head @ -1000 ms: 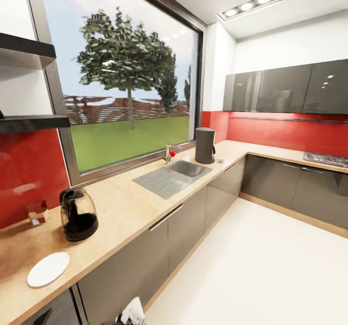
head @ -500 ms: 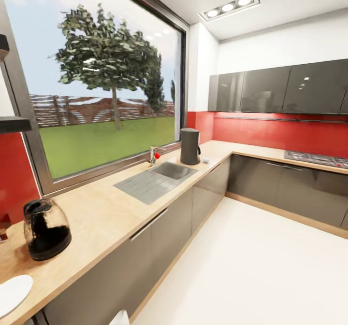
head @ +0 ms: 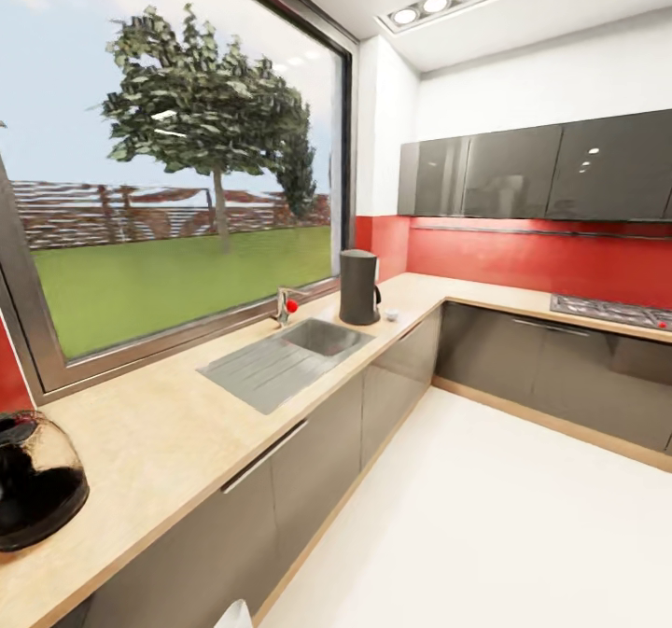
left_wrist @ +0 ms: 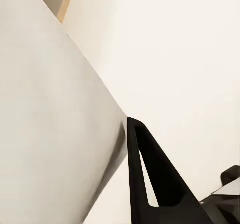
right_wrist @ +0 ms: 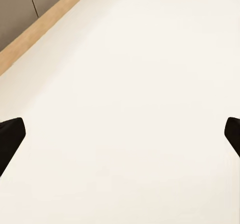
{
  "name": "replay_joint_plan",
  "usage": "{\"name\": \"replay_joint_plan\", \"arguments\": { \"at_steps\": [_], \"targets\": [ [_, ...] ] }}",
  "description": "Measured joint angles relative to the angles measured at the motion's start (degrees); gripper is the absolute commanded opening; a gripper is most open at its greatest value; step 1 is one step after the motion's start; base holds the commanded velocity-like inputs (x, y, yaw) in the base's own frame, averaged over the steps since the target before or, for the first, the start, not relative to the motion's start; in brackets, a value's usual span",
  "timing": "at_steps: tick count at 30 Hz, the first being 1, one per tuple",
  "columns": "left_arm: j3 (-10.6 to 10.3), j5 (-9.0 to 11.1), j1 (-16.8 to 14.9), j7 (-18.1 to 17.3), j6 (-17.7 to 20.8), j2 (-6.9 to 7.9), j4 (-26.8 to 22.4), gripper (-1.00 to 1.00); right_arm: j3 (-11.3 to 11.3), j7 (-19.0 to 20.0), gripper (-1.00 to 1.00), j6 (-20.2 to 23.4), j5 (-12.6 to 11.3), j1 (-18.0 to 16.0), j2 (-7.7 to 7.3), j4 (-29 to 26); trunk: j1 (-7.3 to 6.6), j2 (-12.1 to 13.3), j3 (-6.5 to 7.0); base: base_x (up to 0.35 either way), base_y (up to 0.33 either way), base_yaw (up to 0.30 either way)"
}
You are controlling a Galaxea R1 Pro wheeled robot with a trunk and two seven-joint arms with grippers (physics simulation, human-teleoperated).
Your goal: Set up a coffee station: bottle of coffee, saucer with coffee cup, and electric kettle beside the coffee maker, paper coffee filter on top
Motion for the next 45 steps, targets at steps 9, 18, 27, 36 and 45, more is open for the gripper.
{"name": "replay_joint_plan", "arguments": {
  "at_steps": [9,18,27,36,45],
  "targets": [
    [-0.01,0.2,0.0,0.01,-0.01,-0.06,0.1,-1.0,-0.01,-0.01,1.0,0.01,-0.01,0.02,0.17,0.01,0.0,0.0,0.2,0.284,-0.165,-0.218],
    [-0.01,0.41,0.0,0.01,-0.01,-0.06,0.11,-1.0,-0.01,0.01,1.0,0.01,-0.01,0.02,0.17,0.06,0.0,0.0,0.48,0.287,-0.194,-0.279],
    [-0.01,0.56,0.05,0.02,-0.01,-0.05,0.12,-1.0,-0.01,0.0,1.0,0.01,0.01,0.02,0.17,0.07,0.0,0.0,0.78,0.298,-0.175,-0.281],
    [-0.01,0.48,0.07,0.05,-0.01,-0.06,0.11,-1.0,-0.01,-0.03,1.0,0.01,0.06,0.02,0.17,0.07,0.0,0.0,1.07,0.303,-0.174,-0.281],
    [-0.01,0.47,0.07,0.09,-0.41,-0.06,0.17,-1.0,-0.01,-0.04,1.0,0.01,0.07,0.02,0.17,0.07,0.0,0.0,1.36,0.303,-0.175,-0.281]
  ]
}}
